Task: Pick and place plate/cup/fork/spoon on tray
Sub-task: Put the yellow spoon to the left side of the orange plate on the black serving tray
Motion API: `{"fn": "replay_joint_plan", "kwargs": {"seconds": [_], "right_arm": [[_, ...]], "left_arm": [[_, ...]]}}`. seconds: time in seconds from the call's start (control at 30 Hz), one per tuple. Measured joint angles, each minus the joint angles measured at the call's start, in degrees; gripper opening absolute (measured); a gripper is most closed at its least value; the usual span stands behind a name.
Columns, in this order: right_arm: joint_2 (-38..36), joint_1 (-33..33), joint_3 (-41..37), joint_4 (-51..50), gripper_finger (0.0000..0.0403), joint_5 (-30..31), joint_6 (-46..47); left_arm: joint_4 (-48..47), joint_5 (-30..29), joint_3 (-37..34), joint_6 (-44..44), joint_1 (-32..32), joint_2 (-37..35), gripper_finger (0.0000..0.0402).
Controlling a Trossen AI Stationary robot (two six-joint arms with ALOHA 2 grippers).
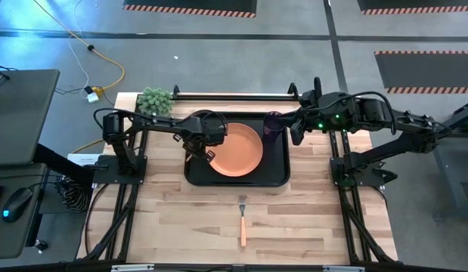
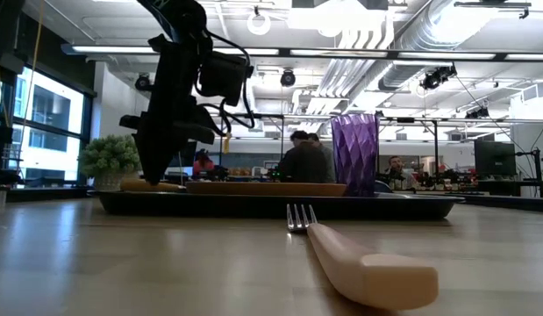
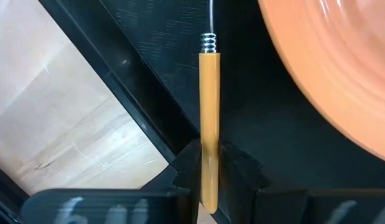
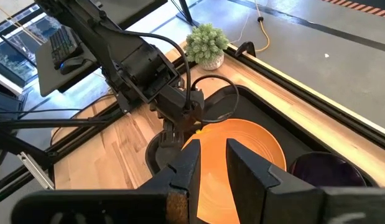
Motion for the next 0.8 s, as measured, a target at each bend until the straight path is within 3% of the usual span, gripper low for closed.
{"fn": "replay_joint_plan", "kwargs": {"seconds": [0.4, 0.8], "right_arm": [[0.0, 0.0, 0.0, 0.02, 0.0067, 0.02, 0.56], [0.0, 0.02, 0.0, 0.04, 0.0067, 0.02, 1.97]], "left_arm": [[0.75, 1.04, 0.03, 0.35, 0.21, -0.06, 0.0051], [9.76, 0.82, 5.83, 14.4, 7.42, -0.09, 0.0051]]}}
